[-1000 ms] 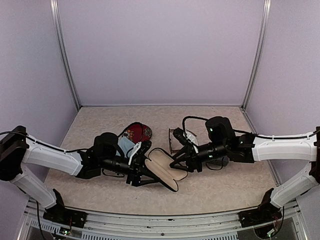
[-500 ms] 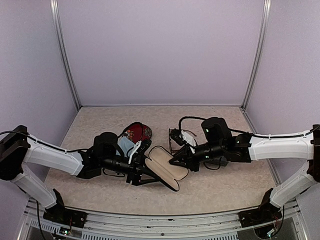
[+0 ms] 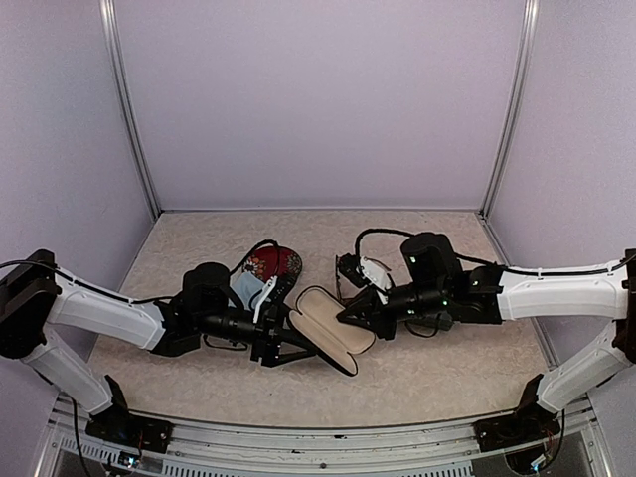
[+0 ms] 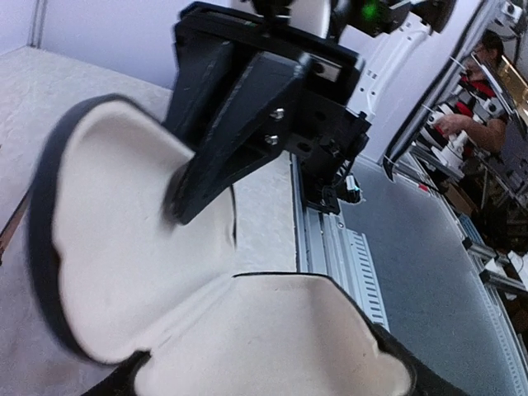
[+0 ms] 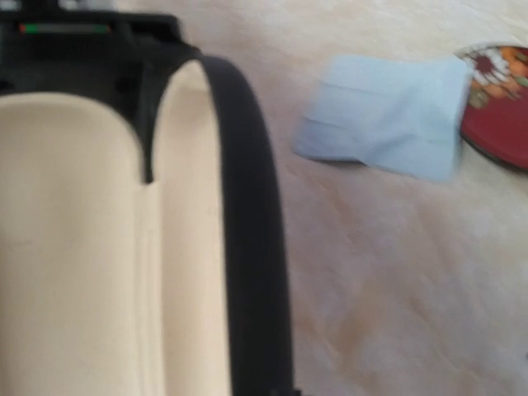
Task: Organize the sunglasses
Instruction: Place the opened sunglasses case at the center of the board.
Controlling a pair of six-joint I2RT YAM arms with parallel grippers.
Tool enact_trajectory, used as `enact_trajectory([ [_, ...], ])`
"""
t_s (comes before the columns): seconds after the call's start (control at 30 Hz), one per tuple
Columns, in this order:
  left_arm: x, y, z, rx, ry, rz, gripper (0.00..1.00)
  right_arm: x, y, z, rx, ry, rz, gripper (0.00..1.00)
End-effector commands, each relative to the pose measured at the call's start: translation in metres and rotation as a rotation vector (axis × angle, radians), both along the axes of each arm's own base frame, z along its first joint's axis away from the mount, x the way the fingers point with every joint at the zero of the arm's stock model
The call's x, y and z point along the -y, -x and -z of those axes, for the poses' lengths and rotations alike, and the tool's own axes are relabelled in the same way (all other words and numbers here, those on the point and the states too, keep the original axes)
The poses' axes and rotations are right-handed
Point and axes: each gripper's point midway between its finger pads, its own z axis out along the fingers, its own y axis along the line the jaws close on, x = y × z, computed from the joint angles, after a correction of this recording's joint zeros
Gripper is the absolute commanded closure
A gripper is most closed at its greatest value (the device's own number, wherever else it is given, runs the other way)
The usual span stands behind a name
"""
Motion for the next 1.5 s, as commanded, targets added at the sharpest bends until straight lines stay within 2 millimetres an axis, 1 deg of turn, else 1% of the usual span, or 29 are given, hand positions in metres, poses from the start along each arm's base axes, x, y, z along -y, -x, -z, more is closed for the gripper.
enact_trajectory([
  [0.0, -0.012, -0.021, 0.007, 0.000, -0.023, -0.107, 0.21, 0.010, -0.007, -0.014, 0.029, 0.017, 0.052, 1.00],
  [0.13, -0.018, -0.025, 0.008, 0.001, -0.028, -0.137, 0.12, 0.013, -0.011, -0.016, 0.034, 0.023, 0.066, 1.00],
  [0.23, -0.025, -0.029, 0.011, -0.005, -0.038, -0.162, 0.09, 0.016, -0.016, -0.017, 0.049, 0.033, 0.085, 1.00],
  [0.33, -0.038, -0.035, 0.009, 0.005, -0.036, -0.221, 0.08, 0.019, -0.027, -0.008, 0.071, 0.087, 0.127, 1.00],
  [0.4, -0.051, -0.043, 0.005, 0.014, -0.034, -0.296, 0.08, 0.019, -0.036, 0.001, 0.082, 0.137, 0.151, 1.00],
  [0.5, -0.073, -0.070, -0.005, 0.037, -0.055, -0.481, 0.08, 0.012, -0.046, 0.015, 0.105, 0.202, 0.163, 1.00],
  [0.53, -0.082, -0.078, -0.008, 0.041, -0.067, -0.544, 0.08, 0.008, -0.051, 0.016, 0.121, 0.215, 0.168, 1.00],
  [0.57, -0.092, -0.088, -0.015, 0.048, -0.069, -0.622, 0.08, 0.004, -0.055, 0.019, 0.135, 0.232, 0.171, 1.00],
  [0.63, -0.115, -0.108, -0.021, 0.025, -0.079, -0.784, 0.07, -0.005, -0.063, 0.027, 0.168, 0.276, 0.177, 1.00],
  [0.7, -0.143, -0.127, -0.022, -0.034, -0.080, -0.953, 0.07, -0.015, -0.070, 0.037, 0.209, 0.338, 0.182, 1.00],
  [0.73, -0.156, -0.133, -0.021, -0.066, -0.079, -1.009, 0.07, -0.020, -0.074, 0.043, 0.236, 0.379, 0.187, 1.00],
  [0.83, -0.190, -0.144, -0.018, -0.151, -0.060, -1.141, 0.07, -0.040, -0.079, 0.059, 0.311, 0.493, 0.176, 1.00],
  [0.93, -0.212, -0.148, -0.018, -0.178, -0.041, -1.212, 0.06, -0.059, -0.084, 0.074, 0.387, 0.591, 0.164, 1.00],
  [0.97, -0.218, -0.149, -0.018, -0.181, -0.043, -1.229, 0.06, -0.064, -0.084, 0.084, 0.403, 0.630, 0.146, 1.00],
  [1.0, -0.222, -0.150, -0.018, -0.178, -0.049, -1.243, 0.06, -0.070, -0.083, 0.090, 0.416, 0.653, 0.135, 1.00],
  [1.03, -0.225, -0.150, -0.017, -0.177, -0.058, -1.254, 0.06, -0.077, -0.083, 0.090, 0.429, 0.661, 0.121, 1.00],
  [1.13, -0.230, -0.149, -0.017, -0.170, -0.068, -1.267, 0.06, -0.089, -0.078, 0.101, 0.459, 0.700, 0.085, 1.00],
  [1.23, -0.231, -0.148, -0.014, -0.170, -0.075, -1.270, 0.06, -0.095, -0.075, 0.106, 0.499, 0.735, 0.076, 1.00],
  [1.33, -0.231, -0.148, -0.009, -0.174, -0.085, -1.269, 0.05, -0.096, -0.072, 0.111, 0.517, 0.763, 0.070, 1.00],
  [1.47, -0.228, -0.149, -0.004, -0.179, -0.096, -1.259, 0.05, -0.096, -0.068, 0.110, 0.526, 0.772, 0.061, 1.00],
])
